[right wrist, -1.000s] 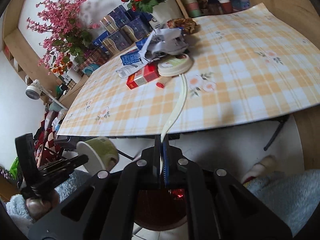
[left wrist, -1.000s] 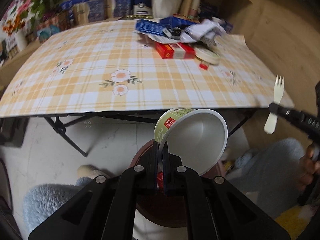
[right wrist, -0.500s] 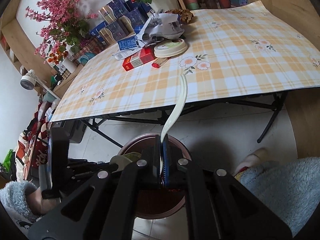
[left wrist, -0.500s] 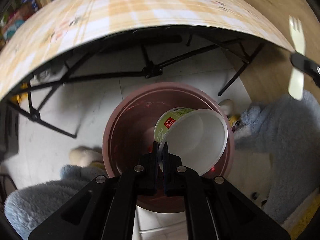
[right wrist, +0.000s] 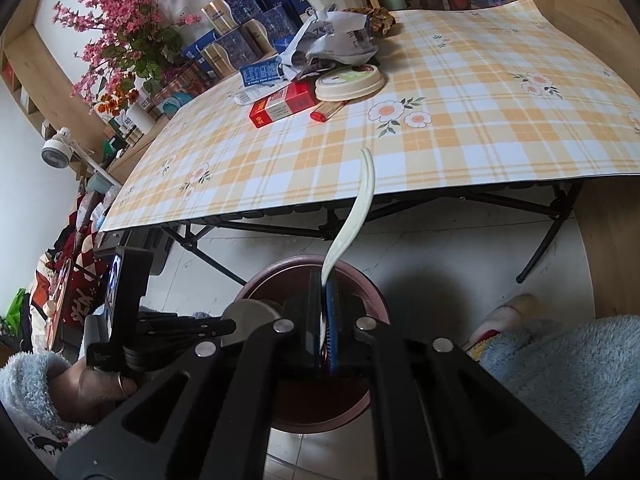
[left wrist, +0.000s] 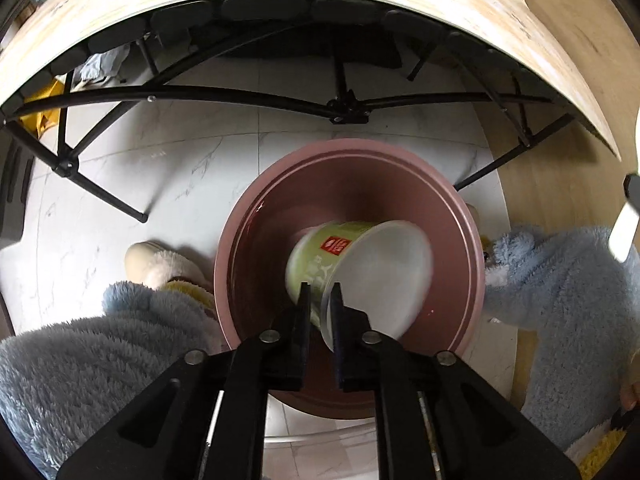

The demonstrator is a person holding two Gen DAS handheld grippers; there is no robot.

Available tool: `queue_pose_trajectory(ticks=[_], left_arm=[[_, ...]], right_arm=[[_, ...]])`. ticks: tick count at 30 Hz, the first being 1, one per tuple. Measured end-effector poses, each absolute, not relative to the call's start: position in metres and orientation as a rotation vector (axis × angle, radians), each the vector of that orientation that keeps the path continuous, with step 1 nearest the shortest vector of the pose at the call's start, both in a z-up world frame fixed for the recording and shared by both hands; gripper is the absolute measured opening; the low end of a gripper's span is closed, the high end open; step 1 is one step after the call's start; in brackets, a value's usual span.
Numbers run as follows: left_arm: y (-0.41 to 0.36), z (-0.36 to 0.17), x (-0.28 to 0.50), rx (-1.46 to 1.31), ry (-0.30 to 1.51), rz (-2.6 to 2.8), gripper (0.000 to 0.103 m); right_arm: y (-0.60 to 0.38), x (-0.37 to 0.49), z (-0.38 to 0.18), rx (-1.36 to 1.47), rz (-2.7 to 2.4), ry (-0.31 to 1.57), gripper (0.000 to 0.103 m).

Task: Collect trash
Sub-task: 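Lower the paper cup into the brown bin and open the left tool, then lower the white fork into the brown bin and open the right tool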

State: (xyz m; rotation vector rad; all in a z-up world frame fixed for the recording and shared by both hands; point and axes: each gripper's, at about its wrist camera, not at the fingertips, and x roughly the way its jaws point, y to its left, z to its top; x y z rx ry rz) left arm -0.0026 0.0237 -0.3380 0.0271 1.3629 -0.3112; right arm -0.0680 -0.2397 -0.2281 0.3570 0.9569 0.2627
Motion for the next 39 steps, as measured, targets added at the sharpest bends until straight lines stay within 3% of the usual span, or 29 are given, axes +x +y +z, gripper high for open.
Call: queue_pose_trajectory(ticks=[1,3,5,8,12,15,20,28,30,31,32,33,35,37,39], left_arm=[[0.025,-0.335,-0.003,0.019,1.353,-0.307,0.021],[0.028,-0.323,-0.006,-0.009,1.294,-0.306,0.043],[0.03,-0.312,-0.008,-0.028,1.237,-0.304,0.045],[0.036,-0.293,-0.01,-0.055,1.142,-0.273,0.057],[0.058,-0.247,-0.019,-0.102,0.954,-0.148,0.092],[0.081,-0.213,-0.034,-0.148,0.806,-0.075,0.095],[0.088,-0.184,-0.054,0.02,0.644,0.013,0.097],[0.098,-0.204,-0.051,0.002,0.697,0.03,0.097],[0.102,-0.207,-0.05,-0.021,0.704,0.034,0.097],[0.105,-0.21,-0.049,-0.035,0.72,0.037,0.097],[0.106,-0.212,-0.046,-0.043,0.732,0.042,0.097],[0.107,-0.214,-0.048,-0.048,0.74,0.047,0.097],[0.105,-0.215,-0.048,-0.044,0.745,0.057,0.097],[0.101,-0.214,-0.05,-0.026,0.736,0.056,0.097],[0.096,-0.213,-0.052,0.0,0.723,0.046,0.097]], right_arm=[[-0.239,-0.068,-0.228,0.355,0.265,0.96,0.007],[-0.238,-0.067,-0.229,0.351,0.268,0.965,0.007],[-0.238,-0.066,-0.23,0.35,0.269,0.972,0.007],[-0.234,-0.064,-0.234,0.339,0.277,0.994,0.007],[-0.224,-0.063,-0.238,0.279,0.289,1.024,0.007],[-0.206,-0.06,-0.251,0.196,0.327,1.083,0.007],[-0.188,-0.052,-0.269,0.152,0.365,1.16,0.007],[-0.168,-0.048,-0.276,0.121,0.45,1.181,0.008],[-0.166,-0.049,-0.275,0.107,0.446,1.177,0.028],[-0.169,-0.049,-0.273,0.109,0.432,1.162,0.048],[-0.172,-0.05,-0.271,0.113,0.419,1.146,0.059],[-0.176,-0.05,-0.268,0.116,0.399,1.125,0.064],[-0.186,-0.049,-0.26,0.134,0.359,1.085,0.089],[-0.199,-0.049,-0.25,0.167,0.326,1.028,0.096],[-0.208,-0.049,-0.241,0.175,0.267,0.979,0.097]])
